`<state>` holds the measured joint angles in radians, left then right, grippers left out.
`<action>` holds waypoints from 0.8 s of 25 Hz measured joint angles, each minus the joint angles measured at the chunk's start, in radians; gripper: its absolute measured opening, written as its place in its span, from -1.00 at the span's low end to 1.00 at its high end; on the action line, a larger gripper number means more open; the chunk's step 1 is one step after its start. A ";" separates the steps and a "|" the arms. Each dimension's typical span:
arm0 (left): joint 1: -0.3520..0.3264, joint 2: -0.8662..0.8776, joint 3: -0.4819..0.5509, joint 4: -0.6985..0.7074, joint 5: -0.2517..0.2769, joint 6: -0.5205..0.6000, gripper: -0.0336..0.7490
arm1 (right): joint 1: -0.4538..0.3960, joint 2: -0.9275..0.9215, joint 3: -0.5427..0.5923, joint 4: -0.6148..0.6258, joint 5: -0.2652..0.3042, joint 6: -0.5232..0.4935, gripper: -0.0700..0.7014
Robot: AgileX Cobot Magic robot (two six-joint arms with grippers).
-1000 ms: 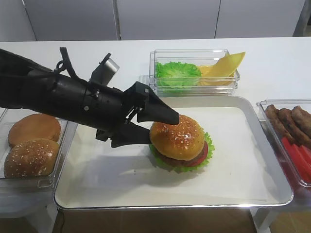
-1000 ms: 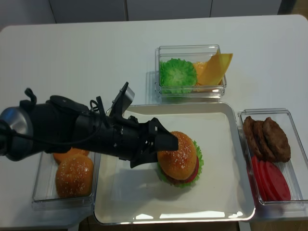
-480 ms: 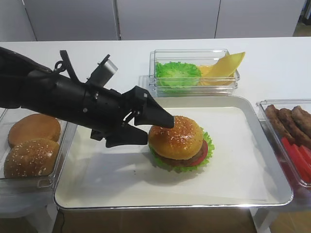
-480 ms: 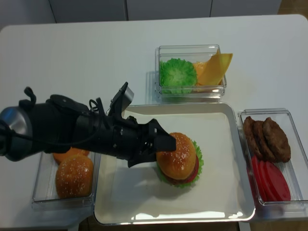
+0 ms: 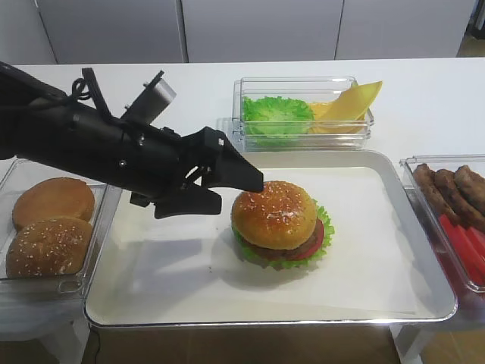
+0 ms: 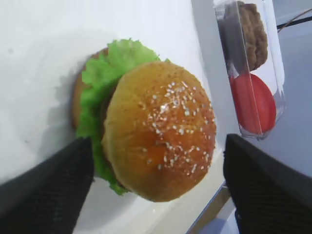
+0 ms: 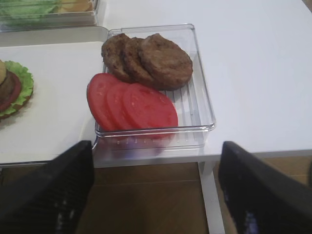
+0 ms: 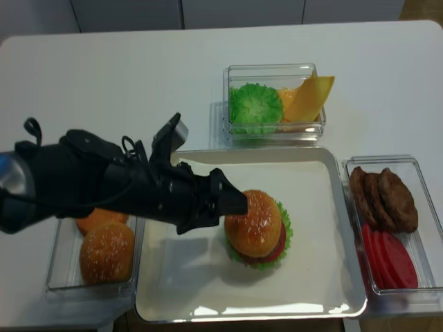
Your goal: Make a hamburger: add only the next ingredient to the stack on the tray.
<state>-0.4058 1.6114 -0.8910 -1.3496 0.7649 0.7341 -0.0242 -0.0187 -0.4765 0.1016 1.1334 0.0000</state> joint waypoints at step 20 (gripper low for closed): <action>0.000 -0.484 0.000 1.179 0.147 -0.780 0.58 | 0.000 0.000 0.000 0.000 0.000 0.000 0.76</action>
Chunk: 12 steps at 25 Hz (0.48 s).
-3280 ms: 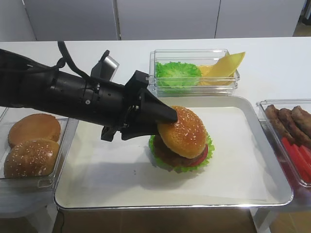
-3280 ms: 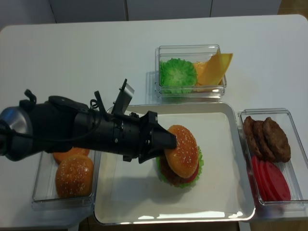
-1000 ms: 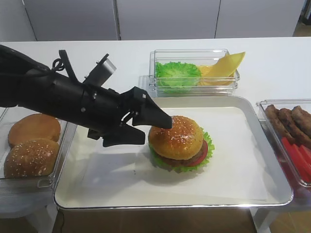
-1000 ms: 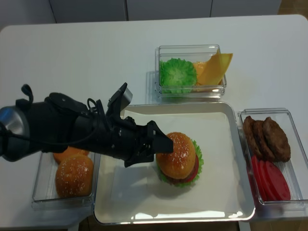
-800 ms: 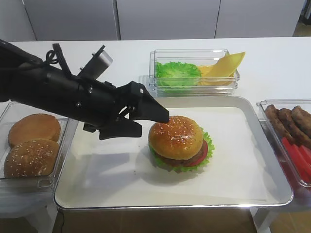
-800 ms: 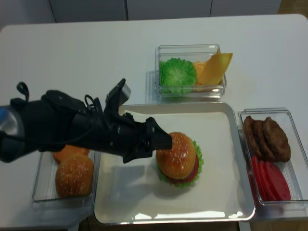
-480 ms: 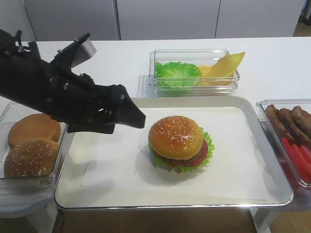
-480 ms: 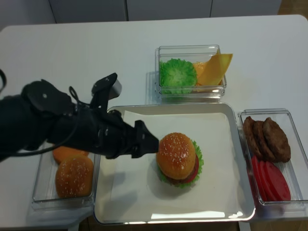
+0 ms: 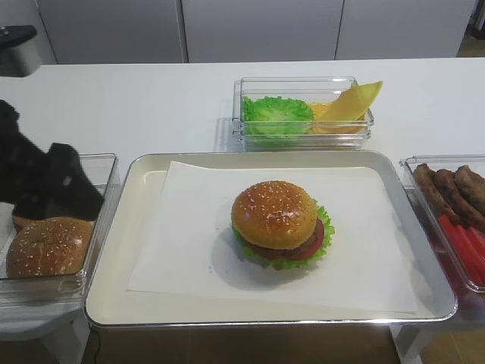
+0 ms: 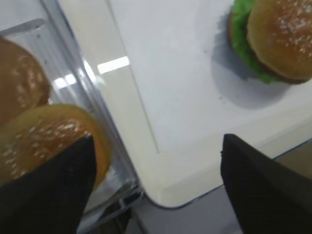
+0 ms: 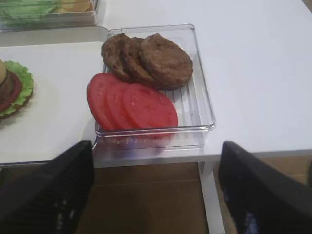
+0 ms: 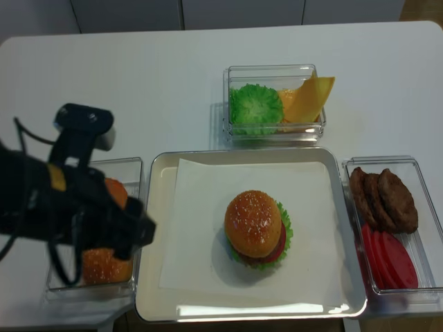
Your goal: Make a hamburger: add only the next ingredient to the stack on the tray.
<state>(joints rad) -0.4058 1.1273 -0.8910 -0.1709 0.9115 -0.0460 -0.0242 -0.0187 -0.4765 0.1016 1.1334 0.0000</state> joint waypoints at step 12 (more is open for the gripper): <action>0.000 -0.304 0.000 0.142 0.322 -0.014 0.43 | 0.000 0.000 0.000 0.000 0.000 0.000 0.76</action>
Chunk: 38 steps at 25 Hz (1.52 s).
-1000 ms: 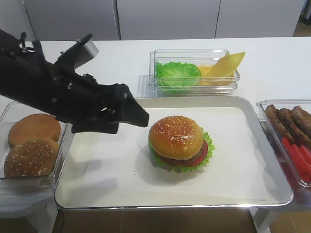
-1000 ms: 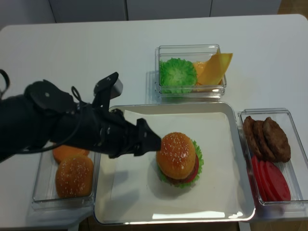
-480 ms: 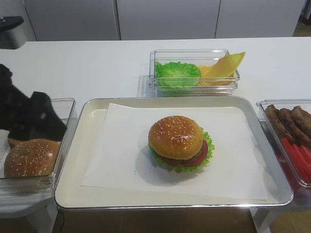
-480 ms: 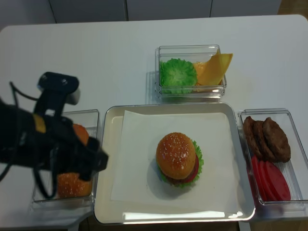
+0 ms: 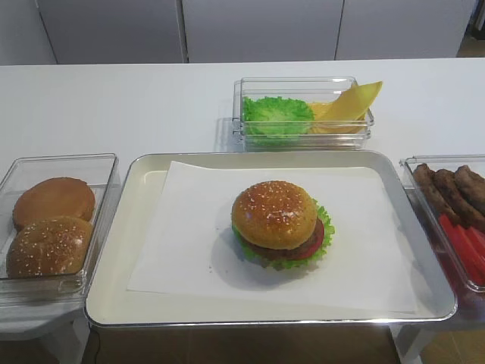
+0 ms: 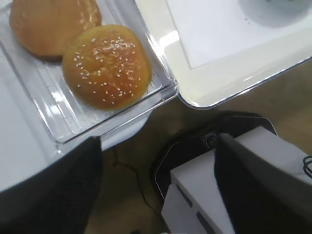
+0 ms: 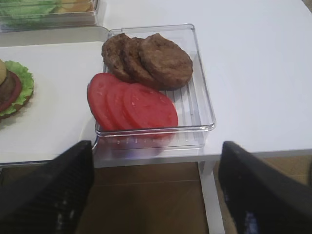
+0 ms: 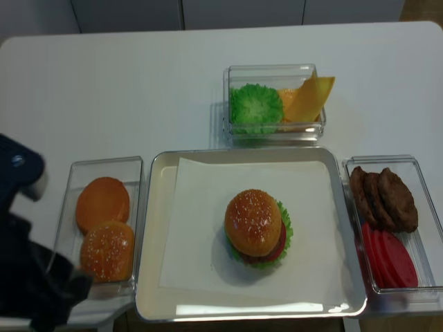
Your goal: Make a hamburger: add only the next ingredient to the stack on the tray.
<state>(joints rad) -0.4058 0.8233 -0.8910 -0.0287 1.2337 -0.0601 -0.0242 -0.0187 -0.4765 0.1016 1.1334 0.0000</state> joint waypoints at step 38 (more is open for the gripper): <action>0.000 -0.840 0.368 0.076 0.017 -0.039 0.41 | 0.000 0.000 0.000 -0.002 0.000 0.000 0.76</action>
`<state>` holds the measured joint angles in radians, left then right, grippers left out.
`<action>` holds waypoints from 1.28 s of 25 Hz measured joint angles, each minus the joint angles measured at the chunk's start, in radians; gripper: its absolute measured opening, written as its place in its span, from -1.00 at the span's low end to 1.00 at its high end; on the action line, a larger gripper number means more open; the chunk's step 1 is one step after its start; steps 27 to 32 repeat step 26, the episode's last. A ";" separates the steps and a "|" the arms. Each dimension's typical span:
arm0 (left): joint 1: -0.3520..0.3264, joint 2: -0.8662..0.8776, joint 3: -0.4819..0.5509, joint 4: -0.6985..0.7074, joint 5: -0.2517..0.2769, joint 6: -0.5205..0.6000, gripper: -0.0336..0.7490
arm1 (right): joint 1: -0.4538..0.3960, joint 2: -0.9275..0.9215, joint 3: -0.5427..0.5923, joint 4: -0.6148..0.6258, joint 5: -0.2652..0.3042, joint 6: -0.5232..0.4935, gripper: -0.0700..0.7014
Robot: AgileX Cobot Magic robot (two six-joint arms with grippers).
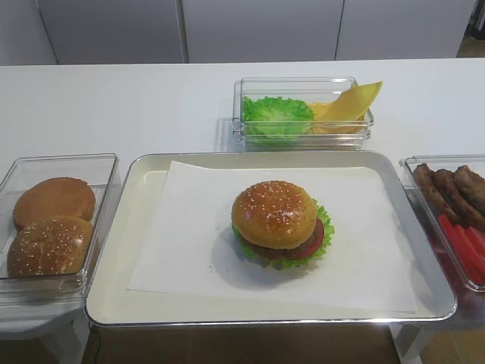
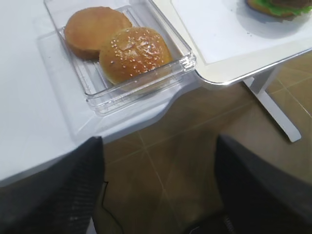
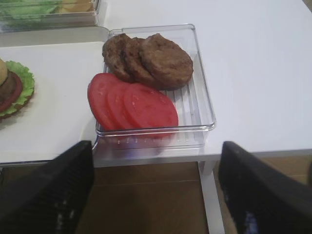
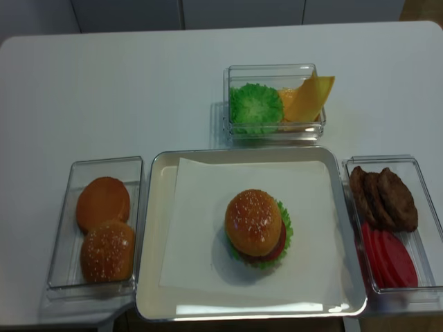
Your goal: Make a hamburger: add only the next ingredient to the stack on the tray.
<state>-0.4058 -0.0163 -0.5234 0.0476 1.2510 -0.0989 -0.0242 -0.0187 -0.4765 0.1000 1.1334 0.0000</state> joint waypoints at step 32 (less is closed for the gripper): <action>0.134 0.000 0.038 0.017 -0.060 0.000 0.41 | 0.000 0.000 0.002 0.000 0.000 0.000 0.76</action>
